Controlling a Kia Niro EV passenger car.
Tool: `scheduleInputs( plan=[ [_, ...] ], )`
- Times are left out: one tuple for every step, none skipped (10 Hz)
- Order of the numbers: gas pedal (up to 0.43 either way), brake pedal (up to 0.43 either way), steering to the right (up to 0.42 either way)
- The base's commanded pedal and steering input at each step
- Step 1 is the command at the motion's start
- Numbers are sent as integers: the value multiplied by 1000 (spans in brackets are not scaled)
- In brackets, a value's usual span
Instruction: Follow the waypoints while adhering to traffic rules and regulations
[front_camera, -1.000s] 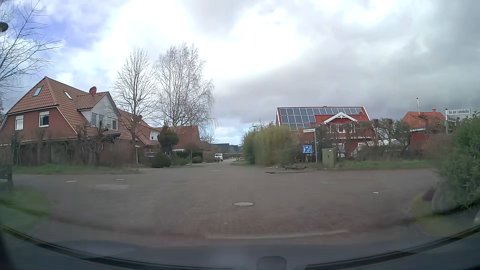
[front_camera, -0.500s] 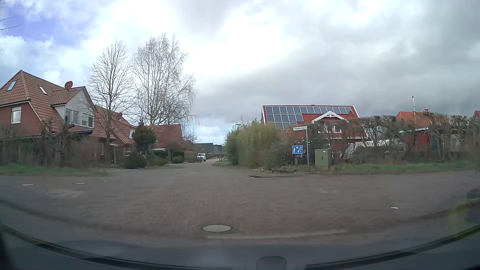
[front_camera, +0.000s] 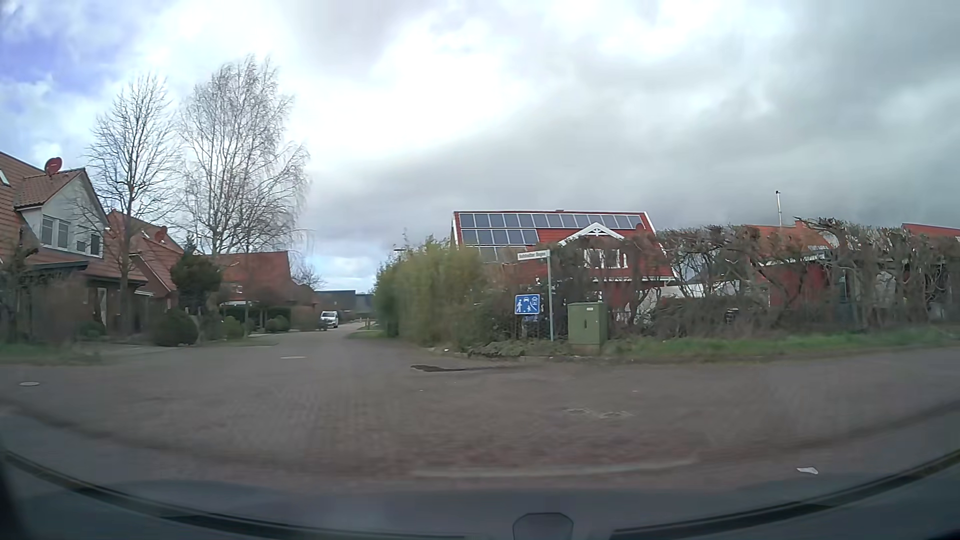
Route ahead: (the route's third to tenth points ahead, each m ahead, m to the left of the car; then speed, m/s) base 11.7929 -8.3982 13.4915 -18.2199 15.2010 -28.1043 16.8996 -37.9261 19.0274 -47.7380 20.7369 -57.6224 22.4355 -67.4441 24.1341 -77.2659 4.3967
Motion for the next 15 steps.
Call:
scheduleInputs(
  plan=[
    [98,0,310],
    [98,0,336],
    [98,0,356],
    [98,0,381],
    [110,0,398],
    [110,0,406],
    [110,0,410],
    [110,0,424],
    [110,0,441],
    [110,0,450],
    [110,0,457],
    [110,0,467],
    [110,0,473],
    [118,0,470],
    [118,0,469]
  ],
)
